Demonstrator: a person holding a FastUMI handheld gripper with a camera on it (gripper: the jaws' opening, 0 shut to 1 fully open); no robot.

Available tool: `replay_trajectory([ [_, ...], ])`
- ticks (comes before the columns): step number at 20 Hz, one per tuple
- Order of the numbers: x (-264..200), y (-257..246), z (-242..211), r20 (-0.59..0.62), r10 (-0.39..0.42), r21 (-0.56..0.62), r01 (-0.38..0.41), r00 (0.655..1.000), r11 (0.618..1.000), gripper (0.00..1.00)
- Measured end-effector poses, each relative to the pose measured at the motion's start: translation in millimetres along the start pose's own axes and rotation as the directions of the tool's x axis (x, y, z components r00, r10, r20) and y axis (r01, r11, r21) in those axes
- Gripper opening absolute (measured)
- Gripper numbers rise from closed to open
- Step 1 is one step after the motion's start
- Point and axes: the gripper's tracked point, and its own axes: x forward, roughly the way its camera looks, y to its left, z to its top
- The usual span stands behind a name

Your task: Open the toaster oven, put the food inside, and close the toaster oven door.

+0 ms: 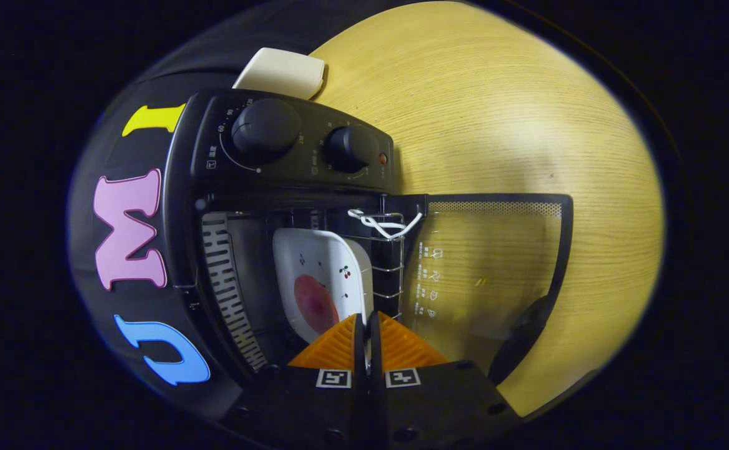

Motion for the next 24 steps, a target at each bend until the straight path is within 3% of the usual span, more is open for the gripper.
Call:
replay_trajectory([
  [4, 5.8, 11.1, -23.1, -0.081, 0.045, 0.085, -0.038, 0.996, 0.996, 0.10],
  [6, 3.5, 11.0, -33.3, -0.119, 0.054, 0.081, -0.045, 0.991, 0.996, 0.25],
  [7, -0.1, 11.8, -37.4, -0.133, 0.060, 0.074, -0.051, 0.989, 0.996, 0.40],
  [8, -3.6, 13.3, -38.7, -0.142, 0.076, 0.064, -0.068, 0.987, 0.996, 0.43],
  [10, -13.5, 13.8, -40.2, -0.161, 0.091, 0.044, -0.085, 0.983, 0.995, 0.65],
  [11, -17.6, 11.4, -41.7, -0.173, 0.087, 0.034, -0.082, 0.981, 0.996, 0.88],
  [12, -25.5, 8.6, -39.9, -0.184, 0.085, 0.028, -0.081, 0.979, 0.996, 0.97],
  [15, -41.3, -0.4, -32.8, -0.202, 0.079, -0.038, -0.089, 0.976, 0.995, 0.97],
  [19, -75.7, -14.1, -25.0, -0.247, 0.049, -0.228, -0.107, 0.968, 0.968, 0.97],
  [22, -96.9, -26.9, -23.3, -0.286, -0.007, -0.418, -0.118, 0.958, 0.901, 0.97],
  [24, -110.4, -38.0, -21.9, -0.292, -0.049, -0.540, -0.122, 0.955, 0.833, 0.97],
])
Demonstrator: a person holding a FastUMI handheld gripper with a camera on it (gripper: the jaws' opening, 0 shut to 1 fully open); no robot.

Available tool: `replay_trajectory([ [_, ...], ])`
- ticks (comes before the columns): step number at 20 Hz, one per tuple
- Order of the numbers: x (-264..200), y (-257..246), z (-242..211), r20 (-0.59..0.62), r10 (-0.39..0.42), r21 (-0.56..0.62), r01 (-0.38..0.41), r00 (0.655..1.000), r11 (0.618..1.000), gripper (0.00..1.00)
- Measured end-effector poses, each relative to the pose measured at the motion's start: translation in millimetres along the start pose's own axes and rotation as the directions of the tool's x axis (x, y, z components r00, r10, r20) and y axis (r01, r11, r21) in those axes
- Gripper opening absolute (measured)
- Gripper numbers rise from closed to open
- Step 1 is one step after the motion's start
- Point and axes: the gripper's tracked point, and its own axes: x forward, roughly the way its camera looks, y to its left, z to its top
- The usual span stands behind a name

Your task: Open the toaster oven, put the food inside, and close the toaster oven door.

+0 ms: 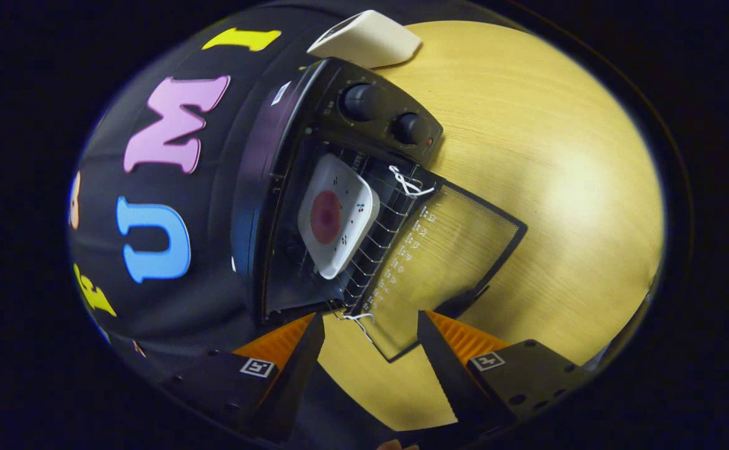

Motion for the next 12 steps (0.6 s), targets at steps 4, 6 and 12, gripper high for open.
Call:
replay_trajectory([
  [4, -16.3, -22.9, -11.7, -0.019, -0.068, -0.246, 0.061, 0.998, 0.967, 0.97],
  [6, -17.1, -35.8, -17.9, -0.008, -0.101, -0.388, 0.090, 0.995, 0.917, 0.98],
  [12, -5.4, -78.1, -42.4, 0.034, -0.202, -0.698, 0.168, 0.979, 0.696, 0.99],
])
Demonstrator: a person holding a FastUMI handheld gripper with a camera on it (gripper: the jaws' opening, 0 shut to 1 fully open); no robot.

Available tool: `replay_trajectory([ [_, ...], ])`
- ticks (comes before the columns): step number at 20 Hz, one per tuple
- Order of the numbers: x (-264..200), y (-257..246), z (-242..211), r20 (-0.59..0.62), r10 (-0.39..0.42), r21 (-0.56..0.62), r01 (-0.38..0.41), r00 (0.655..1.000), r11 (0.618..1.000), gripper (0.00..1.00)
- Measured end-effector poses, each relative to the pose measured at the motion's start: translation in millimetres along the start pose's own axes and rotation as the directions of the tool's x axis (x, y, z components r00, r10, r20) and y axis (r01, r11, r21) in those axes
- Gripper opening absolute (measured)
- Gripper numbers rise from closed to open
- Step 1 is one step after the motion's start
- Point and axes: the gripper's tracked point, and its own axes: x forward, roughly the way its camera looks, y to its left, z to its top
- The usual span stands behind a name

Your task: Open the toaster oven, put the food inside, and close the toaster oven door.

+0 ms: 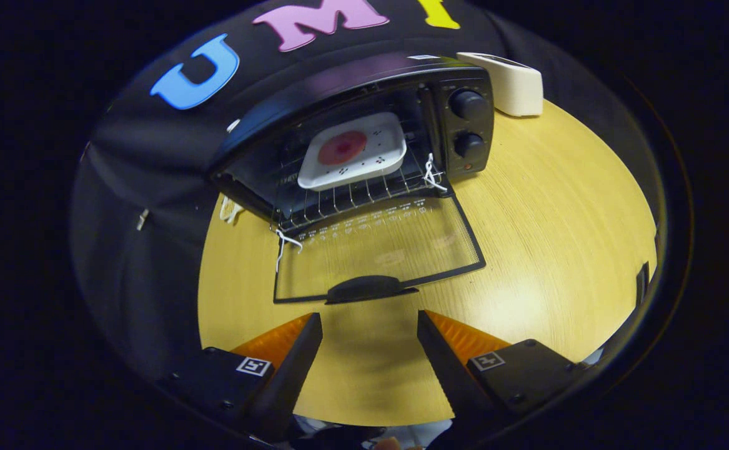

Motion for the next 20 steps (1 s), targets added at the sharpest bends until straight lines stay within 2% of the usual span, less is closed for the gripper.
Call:
replay_trajectory([
  [4, 20.0, -5.0, -23.6, -0.029, -0.064, -0.139, 0.060, 0.997, 0.988, 0.99],
  [7, 36.5, -6.4, -30.0, -0.041, -0.105, -0.184, 0.095, 0.994, 0.978, 0.99],
  [12, 60.4, -2.9, -36.2, -0.080, -0.148, -0.177, 0.132, 0.986, 0.975, 0.99],
  [20, 80.6, 3.5, -13.2, -0.038, -0.225, -0.168, 0.215, 0.974, 0.962, 0.99],
])
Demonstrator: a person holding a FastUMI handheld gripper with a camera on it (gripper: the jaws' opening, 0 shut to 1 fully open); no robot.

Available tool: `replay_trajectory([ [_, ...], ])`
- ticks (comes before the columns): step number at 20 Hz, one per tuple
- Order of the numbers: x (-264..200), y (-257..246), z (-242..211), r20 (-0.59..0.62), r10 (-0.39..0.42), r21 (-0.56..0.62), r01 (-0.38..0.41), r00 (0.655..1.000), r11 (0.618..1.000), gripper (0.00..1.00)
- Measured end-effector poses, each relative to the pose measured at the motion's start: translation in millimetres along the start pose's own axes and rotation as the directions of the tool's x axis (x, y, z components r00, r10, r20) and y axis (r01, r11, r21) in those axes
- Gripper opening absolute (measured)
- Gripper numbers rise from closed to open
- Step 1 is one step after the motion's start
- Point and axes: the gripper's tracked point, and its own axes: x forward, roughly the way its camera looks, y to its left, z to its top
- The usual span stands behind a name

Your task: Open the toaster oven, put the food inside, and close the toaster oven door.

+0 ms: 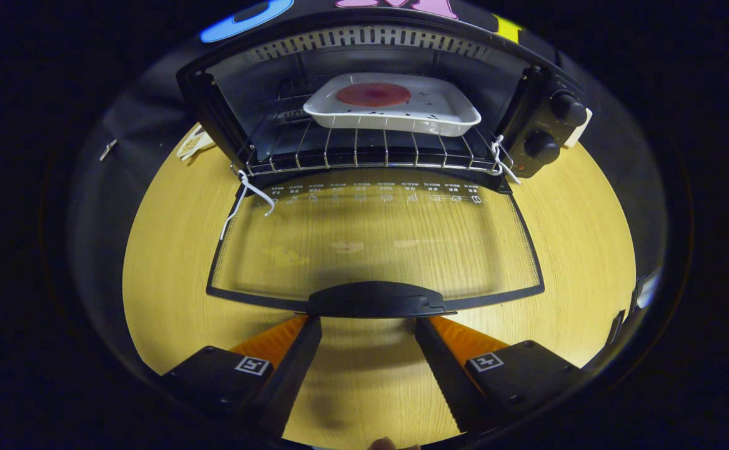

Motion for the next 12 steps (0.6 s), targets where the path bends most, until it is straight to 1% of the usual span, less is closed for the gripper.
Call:
replay_trajectory([
  [3, -0.7, -0.2, -0.7, 0.012, -0.006, -0.007, 0.006, 1.000, 1.000, 0.99],
  [12, -28.3, 0.5, 5.8, 0.126, 0.044, 0.006, -0.045, 0.991, 0.999, 0.99],
])
